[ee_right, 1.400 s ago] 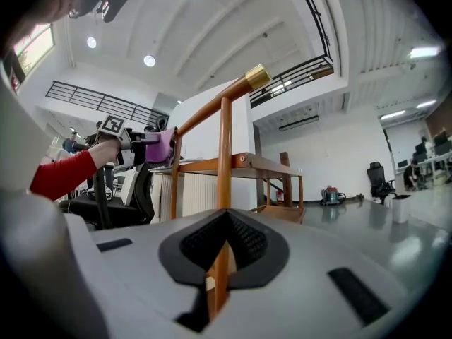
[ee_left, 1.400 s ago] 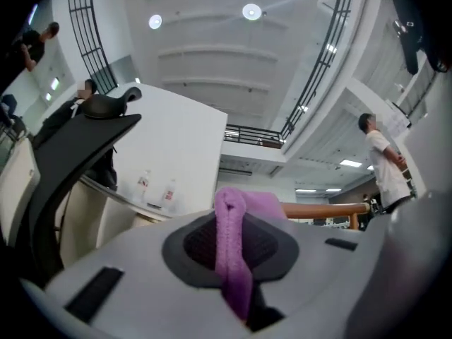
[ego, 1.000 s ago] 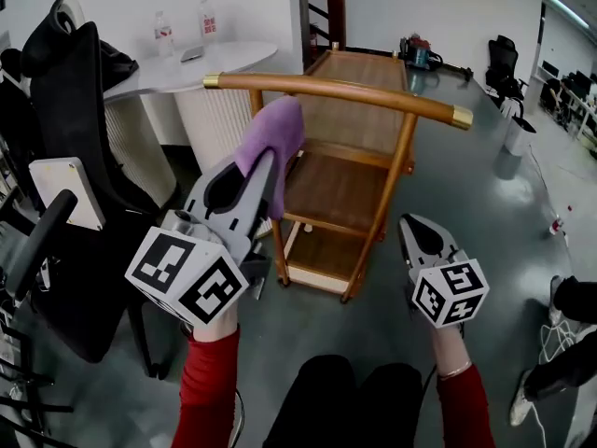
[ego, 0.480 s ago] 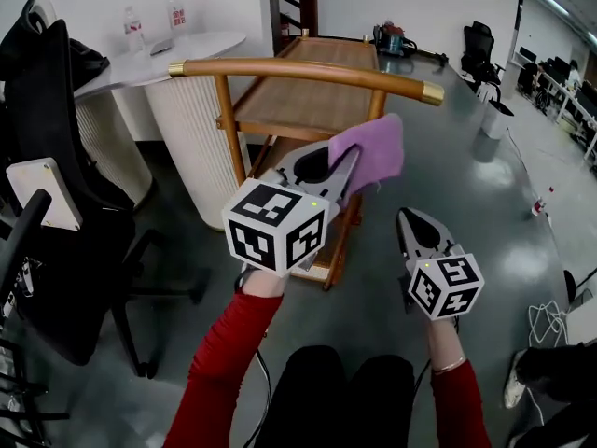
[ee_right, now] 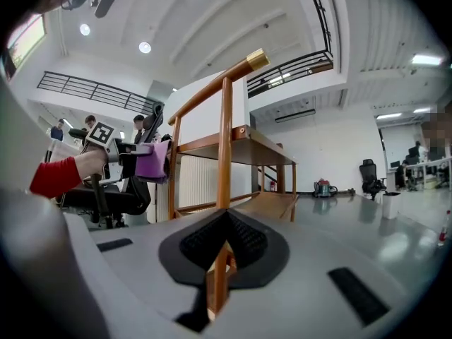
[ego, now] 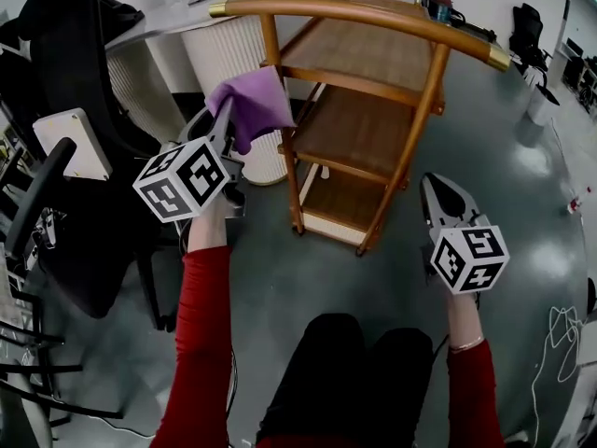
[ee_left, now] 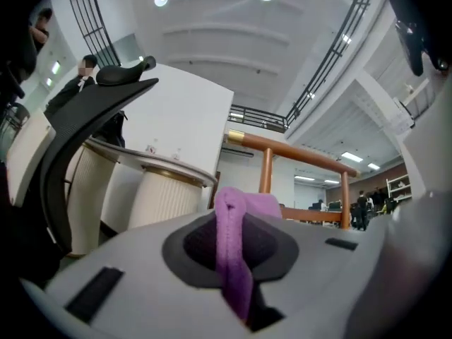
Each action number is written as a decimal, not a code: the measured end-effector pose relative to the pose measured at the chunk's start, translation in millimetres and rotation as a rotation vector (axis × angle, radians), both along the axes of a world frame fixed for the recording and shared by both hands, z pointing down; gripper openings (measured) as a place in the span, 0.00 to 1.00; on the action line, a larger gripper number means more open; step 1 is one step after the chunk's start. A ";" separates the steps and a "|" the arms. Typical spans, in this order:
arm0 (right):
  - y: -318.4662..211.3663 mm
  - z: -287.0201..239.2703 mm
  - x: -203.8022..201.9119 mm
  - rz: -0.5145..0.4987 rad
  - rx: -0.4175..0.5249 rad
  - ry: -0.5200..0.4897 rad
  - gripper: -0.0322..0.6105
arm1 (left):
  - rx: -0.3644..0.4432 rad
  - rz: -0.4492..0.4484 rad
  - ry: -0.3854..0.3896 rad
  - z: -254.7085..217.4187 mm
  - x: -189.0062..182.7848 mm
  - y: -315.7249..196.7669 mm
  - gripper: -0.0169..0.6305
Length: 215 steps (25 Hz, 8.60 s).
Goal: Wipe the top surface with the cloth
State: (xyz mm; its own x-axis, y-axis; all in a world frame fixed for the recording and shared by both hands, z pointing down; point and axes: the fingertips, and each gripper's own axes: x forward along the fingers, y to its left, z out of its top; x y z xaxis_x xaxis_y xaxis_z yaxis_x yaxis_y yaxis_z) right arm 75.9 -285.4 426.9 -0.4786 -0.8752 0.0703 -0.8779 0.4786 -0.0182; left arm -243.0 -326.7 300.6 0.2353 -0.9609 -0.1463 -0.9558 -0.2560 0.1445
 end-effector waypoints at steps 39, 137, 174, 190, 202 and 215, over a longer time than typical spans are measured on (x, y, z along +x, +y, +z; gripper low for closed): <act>4.5 23.4 -10.3 -0.012 -0.027 0.066 0.06 | -0.234 -0.046 -0.043 155.5 1.2 -3.0 0.10; 42.7 168.4 49.7 0.042 -0.263 0.201 0.06 | -0.255 0.117 0.045 291.2 112.1 12.1 0.10; 56.1 148.6 82.5 0.120 -0.244 0.153 0.06 | -0.322 0.542 -0.145 310.3 272.2 46.4 0.10; 57.9 174.2 67.3 0.082 -0.291 0.159 0.06 | -0.699 0.460 -0.264 503.0 252.8 44.8 0.10; 48.9 79.1 61.8 0.014 -0.237 0.058 0.06 | -0.336 0.554 -0.161 272.3 243.2 104.2 0.10; 100.0 -208.7 61.6 -0.034 -0.240 -0.053 0.06 | -0.190 0.424 -0.073 -79.8 242.8 142.2 0.10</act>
